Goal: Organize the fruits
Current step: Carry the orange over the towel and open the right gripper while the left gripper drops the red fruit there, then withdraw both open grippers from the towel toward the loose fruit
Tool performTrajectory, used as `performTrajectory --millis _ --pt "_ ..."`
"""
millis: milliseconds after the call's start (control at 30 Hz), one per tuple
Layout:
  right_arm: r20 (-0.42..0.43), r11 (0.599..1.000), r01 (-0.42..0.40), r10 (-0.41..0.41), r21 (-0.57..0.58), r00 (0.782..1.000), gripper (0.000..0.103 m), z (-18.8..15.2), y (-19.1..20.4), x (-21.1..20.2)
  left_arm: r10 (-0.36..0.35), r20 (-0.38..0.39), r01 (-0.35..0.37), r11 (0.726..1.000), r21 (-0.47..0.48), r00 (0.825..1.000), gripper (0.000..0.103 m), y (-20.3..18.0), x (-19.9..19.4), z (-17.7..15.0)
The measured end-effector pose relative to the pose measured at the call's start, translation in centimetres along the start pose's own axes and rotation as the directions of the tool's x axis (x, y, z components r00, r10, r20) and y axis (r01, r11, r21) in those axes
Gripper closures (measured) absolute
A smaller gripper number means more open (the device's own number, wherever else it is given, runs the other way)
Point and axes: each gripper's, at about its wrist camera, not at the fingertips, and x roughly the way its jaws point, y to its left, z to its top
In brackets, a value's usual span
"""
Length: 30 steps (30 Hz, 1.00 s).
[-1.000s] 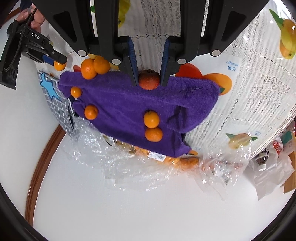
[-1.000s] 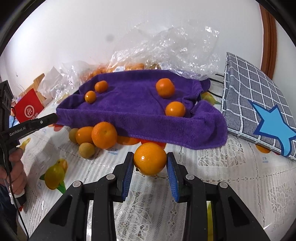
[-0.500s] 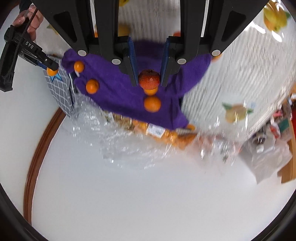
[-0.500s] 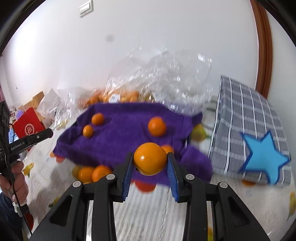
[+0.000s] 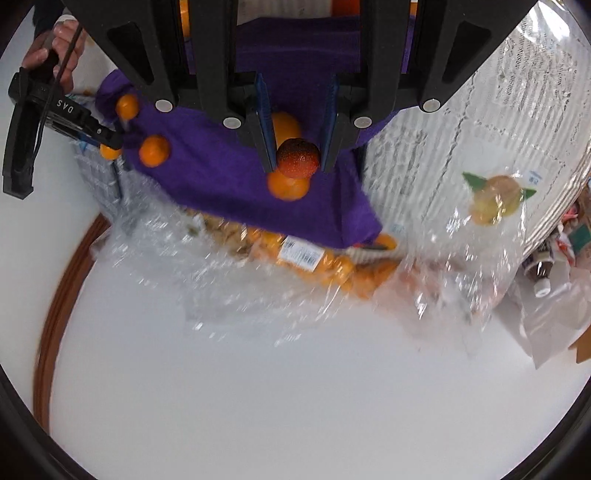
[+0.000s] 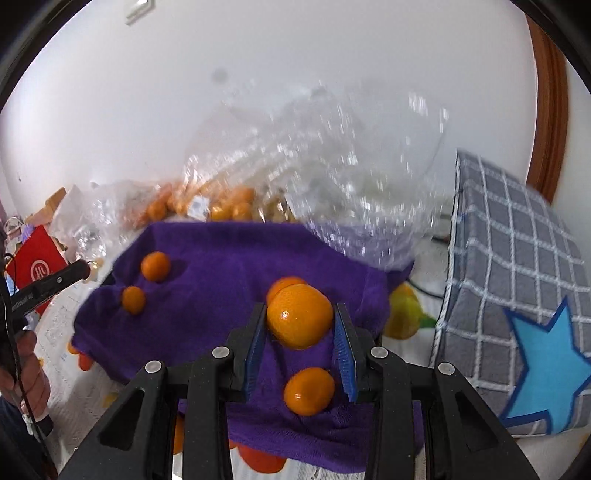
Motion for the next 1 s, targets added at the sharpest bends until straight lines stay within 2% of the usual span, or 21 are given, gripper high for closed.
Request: performTrajectory --millis 133,367,467,633,800,933,1000 --pt "-0.051 0.999 0.031 -0.032 -0.025 0.998 0.068 -0.6 0.4 1.6 -0.053 -0.043 0.051 0.997 -0.051 0.998 0.08 0.2 0.6 -0.1" --pt "-0.106 0.997 0.04 -0.047 -0.065 0.993 0.068 -1.6 1.4 3.7 -0.016 -0.063 0.018 1.0 0.022 0.998 0.08 -0.9 1.5 -0.9" --pt "-0.101 0.994 0.067 -0.075 -0.084 0.992 0.067 -1.8 1.7 3.9 -0.002 -0.094 0.006 0.999 0.04 0.996 0.08 -1.2 2.0 -1.0" --pt "-0.093 0.993 0.069 -0.078 -0.096 0.993 0.067 -1.9 1.8 3.8 0.014 -0.133 -0.005 0.998 0.065 0.991 0.08 -1.5 2.4 -1.2" --pt "-0.075 0.992 0.072 -0.081 -0.105 0.994 0.054 -2.0 1.9 3.2 0.023 -0.183 -0.011 0.998 0.065 0.983 0.08 -1.3 3.0 -1.3" --pt "-0.053 0.989 0.092 -0.098 -0.112 0.994 0.051 -2.0 1.8 2.2 0.048 -0.206 -0.036 0.998 0.058 0.977 0.08 -1.1 3.3 -1.4" --pt "-0.036 0.989 0.1 -0.104 -0.11 0.994 0.046 -1.9 1.7 1.6 0.062 -0.208 -0.05 0.997 0.061 0.976 0.08 -1.0 3.6 -1.4"
